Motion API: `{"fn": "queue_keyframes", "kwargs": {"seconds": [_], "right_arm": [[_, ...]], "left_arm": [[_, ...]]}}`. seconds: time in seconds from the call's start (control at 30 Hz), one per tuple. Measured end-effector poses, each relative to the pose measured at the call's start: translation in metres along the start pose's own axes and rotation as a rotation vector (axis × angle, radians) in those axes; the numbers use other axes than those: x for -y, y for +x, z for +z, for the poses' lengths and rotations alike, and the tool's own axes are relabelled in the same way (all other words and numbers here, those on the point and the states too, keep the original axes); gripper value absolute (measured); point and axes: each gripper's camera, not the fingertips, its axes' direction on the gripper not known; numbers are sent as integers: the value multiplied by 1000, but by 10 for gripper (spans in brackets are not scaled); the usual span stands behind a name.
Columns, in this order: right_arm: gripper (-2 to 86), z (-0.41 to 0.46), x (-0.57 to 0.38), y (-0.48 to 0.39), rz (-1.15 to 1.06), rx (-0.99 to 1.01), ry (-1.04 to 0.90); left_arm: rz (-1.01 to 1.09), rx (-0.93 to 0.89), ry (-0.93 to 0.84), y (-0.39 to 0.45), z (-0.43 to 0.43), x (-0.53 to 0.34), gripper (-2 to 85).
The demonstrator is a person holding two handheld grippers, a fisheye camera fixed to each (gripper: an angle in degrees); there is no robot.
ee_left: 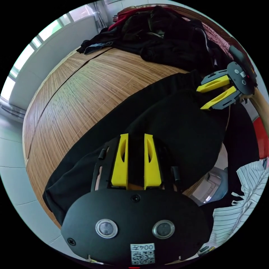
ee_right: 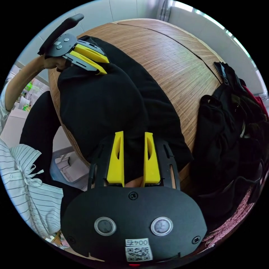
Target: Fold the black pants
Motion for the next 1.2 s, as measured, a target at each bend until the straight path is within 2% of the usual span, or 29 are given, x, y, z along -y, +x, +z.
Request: {"fn": "queue_keyframes", "kwargs": {"seconds": [0.17,0.73,0.93,1.2], "right_arm": [[44,-8,-4,-30,-27,-116,19],[39,-127,7,-67,-51,-273,141],[39,-107,38,-50,-13,-304,125],[41,-22,77,-21,45,-272,45]], "left_arm": [[-34,36,21,10,-2,-4,34],[-100,125,99,19,-108,3,12],[-132,174,86,12,-103,31,10],[-194,158,38,4,-41,63,14]]}}
